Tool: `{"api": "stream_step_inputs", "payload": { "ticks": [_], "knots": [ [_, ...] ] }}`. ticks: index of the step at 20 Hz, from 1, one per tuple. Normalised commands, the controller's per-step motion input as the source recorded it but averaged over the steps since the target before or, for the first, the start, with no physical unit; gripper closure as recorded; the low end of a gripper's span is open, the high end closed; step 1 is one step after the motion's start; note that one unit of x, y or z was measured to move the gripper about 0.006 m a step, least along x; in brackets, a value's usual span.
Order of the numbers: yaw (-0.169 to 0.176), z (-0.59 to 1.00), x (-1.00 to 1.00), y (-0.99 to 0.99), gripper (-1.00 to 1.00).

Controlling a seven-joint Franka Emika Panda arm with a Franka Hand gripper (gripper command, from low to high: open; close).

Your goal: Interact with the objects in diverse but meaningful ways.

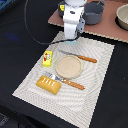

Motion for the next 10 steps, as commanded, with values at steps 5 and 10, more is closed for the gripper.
{"api": "stream_step_inputs", "payload": {
  "ticks": [5, 10],
  "knots": [
    [0.000, 0.17, 0.23, -0.01, 1.00],
    [0.000, 0.89, 0.15, -0.08, 1.00]
  ]
}}
